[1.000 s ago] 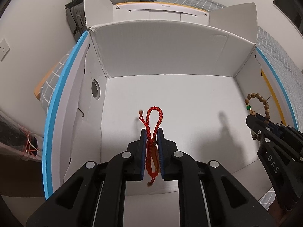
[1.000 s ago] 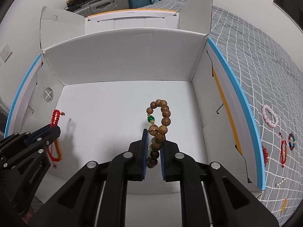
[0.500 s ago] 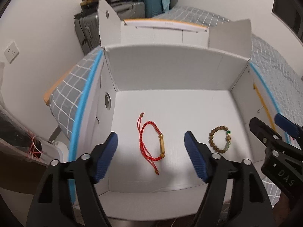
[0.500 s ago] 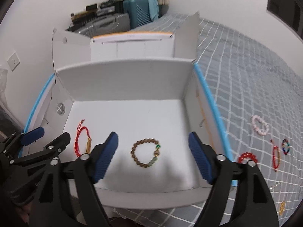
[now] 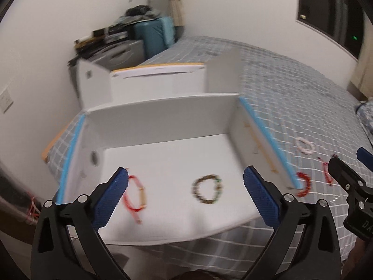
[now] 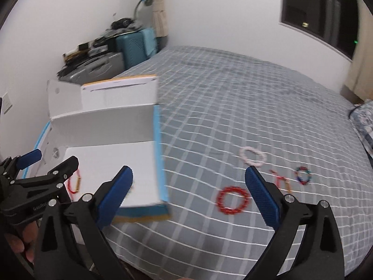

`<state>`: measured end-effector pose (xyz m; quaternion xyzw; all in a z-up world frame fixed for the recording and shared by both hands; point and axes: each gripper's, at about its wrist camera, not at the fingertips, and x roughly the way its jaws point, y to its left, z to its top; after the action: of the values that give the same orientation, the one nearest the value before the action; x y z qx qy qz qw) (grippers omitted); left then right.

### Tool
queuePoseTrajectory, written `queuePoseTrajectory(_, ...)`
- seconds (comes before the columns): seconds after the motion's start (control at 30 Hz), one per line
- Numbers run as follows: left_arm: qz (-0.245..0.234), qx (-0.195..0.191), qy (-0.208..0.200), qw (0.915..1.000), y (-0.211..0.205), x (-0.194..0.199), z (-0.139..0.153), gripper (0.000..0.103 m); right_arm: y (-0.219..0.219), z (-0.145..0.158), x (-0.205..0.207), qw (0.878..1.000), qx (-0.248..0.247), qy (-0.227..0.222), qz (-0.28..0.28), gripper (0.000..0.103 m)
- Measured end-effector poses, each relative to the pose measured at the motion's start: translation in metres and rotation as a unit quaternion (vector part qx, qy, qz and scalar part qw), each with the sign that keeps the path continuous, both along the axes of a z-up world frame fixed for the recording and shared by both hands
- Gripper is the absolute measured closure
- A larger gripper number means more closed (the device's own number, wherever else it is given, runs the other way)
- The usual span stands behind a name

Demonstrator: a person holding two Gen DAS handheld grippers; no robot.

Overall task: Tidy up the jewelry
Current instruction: 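Move both tools back over the remaining bracelets on the bed, then grasp the red bead bracelet with the left tool while the right tool grasps the yellow bead bracelet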

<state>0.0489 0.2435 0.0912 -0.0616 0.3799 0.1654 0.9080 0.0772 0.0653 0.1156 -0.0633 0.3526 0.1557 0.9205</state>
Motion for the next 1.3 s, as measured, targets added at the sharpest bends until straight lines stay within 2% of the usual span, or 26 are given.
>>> queuePoseTrajectory(0.17,-0.049,-0.002,-0.004,0.9988,-0.053,0.022,0.0,0.006,-0.058,-0.001,-0.004,0.999,-0.009,-0.007,-0.04,0.01)
queuePoseTrajectory(0.37,-0.111,-0.005,-0.002,0.9939,-0.121,0.049,-0.012,0.006,-0.124,-0.018,-0.006,0.996,-0.013,0.004,-0.089,0.01)
queuePoseTrajectory(0.7,-0.188,-0.016,0.029,0.9816,-0.212,0.088,-0.061,0.006,-0.229,-0.079,-0.008,0.982,-0.018,0.048,-0.179,0.01)
queuePoseTrajectory(1.0,-0.191,-0.022,0.066,0.979,-0.226,0.119,-0.121,0.006,-0.27,-0.132,-0.012,0.975,-0.023,0.082,-0.207,0.01)
queuePoseTrajectory(1.3,-0.19,-0.04,0.095,0.9763,-0.216,0.131,-0.16,0.006,-0.298,-0.173,-0.012,0.971,-0.009,0.116,-0.208,0.01)
